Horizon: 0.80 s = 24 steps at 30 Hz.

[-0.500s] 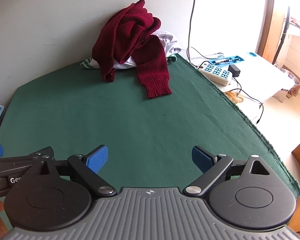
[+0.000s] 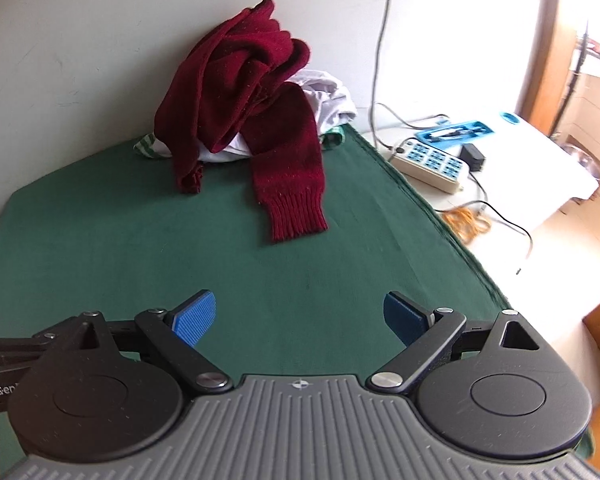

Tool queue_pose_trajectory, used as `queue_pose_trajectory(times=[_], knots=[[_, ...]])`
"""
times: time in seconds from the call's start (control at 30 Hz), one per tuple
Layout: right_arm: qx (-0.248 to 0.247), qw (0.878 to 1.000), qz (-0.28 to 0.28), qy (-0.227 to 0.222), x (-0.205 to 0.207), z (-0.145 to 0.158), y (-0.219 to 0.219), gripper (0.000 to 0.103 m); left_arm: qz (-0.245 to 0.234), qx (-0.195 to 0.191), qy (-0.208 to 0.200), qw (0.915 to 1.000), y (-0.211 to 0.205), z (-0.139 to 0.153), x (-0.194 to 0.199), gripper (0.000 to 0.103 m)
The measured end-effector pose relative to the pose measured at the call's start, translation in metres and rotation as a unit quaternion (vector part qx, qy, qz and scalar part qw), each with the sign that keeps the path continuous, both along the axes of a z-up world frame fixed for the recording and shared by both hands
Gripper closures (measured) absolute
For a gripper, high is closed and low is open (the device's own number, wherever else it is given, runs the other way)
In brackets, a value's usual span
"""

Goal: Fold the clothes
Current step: 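Grasp the red sweater with the left gripper while the right gripper grasps it too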

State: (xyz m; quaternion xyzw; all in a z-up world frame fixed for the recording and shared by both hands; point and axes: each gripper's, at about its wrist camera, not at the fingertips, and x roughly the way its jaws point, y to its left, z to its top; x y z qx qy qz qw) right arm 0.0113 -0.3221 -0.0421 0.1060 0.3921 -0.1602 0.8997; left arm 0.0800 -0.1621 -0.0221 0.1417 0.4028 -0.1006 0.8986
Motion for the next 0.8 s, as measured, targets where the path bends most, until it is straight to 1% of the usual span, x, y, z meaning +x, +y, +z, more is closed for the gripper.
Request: queue_pose_trajectory(times=[0.03, 0.17, 0.27, 0.33, 0.37, 0.43, 0.47, 0.5, 0.6, 0.63, 0.67, 0.73, 0.77, 0.8], knots=[[0.002, 1.000, 0.011, 0.002, 0.008, 0.001, -0.006, 0.010, -0.003, 0.002, 0.002, 1.0000, -0.008, 0.001, 0.006, 0.001], [-0.020, 0.998, 0.062, 0.006, 0.058, 0.020, -0.034, 0.010, -0.032, 0.012, 0.001, 0.9994, -0.039, 0.015, 0.043, 0.001], [-0.011, 0.997, 0.081, 0.010, 0.101, 0.041, -0.059, 0.010, -0.041, 0.013, -0.011, 0.9990, -0.056, 0.034, 0.075, 0.001], [0.003, 0.997, 0.081, 0.014, 0.127, 0.052, -0.076, 0.010, -0.046, 0.017, -0.011, 0.9987, -0.067, 0.044, 0.094, 0.001], [0.009, 0.997, 0.081, 0.017, 0.140, 0.058, -0.085, 0.010, -0.051, 0.026, -0.010, 0.9983, -0.073, 0.049, 0.104, 0.001], [0.013, 0.997, 0.072, 0.031, 0.161, 0.065, -0.097, 0.011, -0.056, 0.056, -0.013, 0.9968, -0.085, 0.058, 0.123, 0.001], [0.015, 0.997, 0.069, 0.040, 0.171, 0.069, -0.104, 0.015, -0.057, 0.072, -0.016, 0.9956, -0.091, 0.063, 0.132, 0.001], [0.010, 0.997, 0.069, 0.046, 0.180, 0.074, -0.109, 0.018, -0.061, 0.081, -0.024, 0.9945, -0.097, 0.068, 0.140, 0.001], [-0.017, 0.995, 0.088, 0.051, 0.205, 0.091, -0.116, 0.018, -0.076, 0.097, -0.054, 0.9910, -0.116, 0.080, 0.161, 0.001], [-0.021, 0.994, 0.092, 0.047, 0.212, 0.096, -0.118, 0.018, -0.080, 0.102, -0.064, 0.9895, -0.122, 0.084, 0.168, 0.001], [-0.012, 0.995, 0.094, 0.036, 0.217, 0.100, -0.121, 0.017, -0.075, 0.092, -0.062, 0.9910, -0.126, 0.085, 0.178, 0.001], [0.005, 0.996, 0.092, 0.020, 0.231, 0.106, -0.129, 0.017, -0.057, 0.063, -0.041, 0.9955, -0.130, 0.076, 0.198, 0.001], [0.013, 0.996, 0.084, 0.017, 0.240, 0.105, -0.132, 0.016, -0.045, 0.055, -0.032, 0.9970, -0.132, 0.070, 0.207, 0.001], [0.017, 0.997, 0.078, 0.017, 0.247, 0.100, -0.135, 0.016, -0.036, 0.055, -0.026, 0.9975, -0.135, 0.063, 0.215, 0.001]])
